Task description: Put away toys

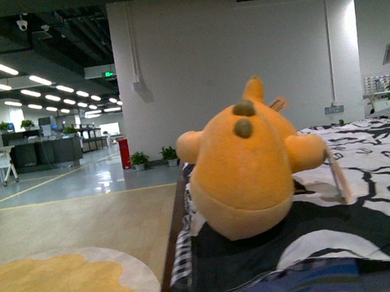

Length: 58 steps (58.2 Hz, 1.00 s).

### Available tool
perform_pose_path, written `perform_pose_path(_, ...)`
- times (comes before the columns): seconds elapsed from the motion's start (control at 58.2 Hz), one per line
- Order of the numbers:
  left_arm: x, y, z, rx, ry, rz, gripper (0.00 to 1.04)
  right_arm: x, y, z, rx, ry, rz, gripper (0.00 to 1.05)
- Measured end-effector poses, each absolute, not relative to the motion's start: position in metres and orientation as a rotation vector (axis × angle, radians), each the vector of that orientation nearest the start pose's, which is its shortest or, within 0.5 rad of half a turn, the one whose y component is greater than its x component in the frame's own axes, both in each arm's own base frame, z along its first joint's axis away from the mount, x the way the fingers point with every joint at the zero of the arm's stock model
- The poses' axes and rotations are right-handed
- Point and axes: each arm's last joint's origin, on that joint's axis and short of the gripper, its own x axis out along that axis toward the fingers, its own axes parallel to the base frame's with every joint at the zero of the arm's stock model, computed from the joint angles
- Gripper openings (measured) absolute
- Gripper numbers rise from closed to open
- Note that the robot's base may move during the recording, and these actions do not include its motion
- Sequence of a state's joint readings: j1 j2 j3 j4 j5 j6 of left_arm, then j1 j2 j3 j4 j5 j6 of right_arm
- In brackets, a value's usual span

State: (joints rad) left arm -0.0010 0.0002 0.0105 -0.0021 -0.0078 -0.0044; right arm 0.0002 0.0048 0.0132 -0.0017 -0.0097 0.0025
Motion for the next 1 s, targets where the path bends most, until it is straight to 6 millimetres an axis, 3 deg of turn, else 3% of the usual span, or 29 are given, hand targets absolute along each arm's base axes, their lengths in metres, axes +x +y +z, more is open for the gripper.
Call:
perform_pose_path(0.292,0.097,0.000,0.167,-0.004,-0.008,0.000,0.99,0.097,0.000,0.168,0.002,-0.008,0.006,1.04)
perform_pose_path(0.447,0.097,0.000,0.167,-0.004,-0.008,-0.001,0.99,0.099,-0.006,0.167,0.106,0.044,0.102,1.04)
perform_pose_path(0.739,0.097,0.000,0.167,-0.004,-0.008,-0.001,0.99,0.112,-0.014,0.200,0.124,-0.055,0.063,1.04)
perform_pose_path(0.996,0.097,0.000,0.167,-0.004,-0.008,-0.001,0.99,0.160,-0.007,0.258,0.103,-0.109,0.083,1.04)
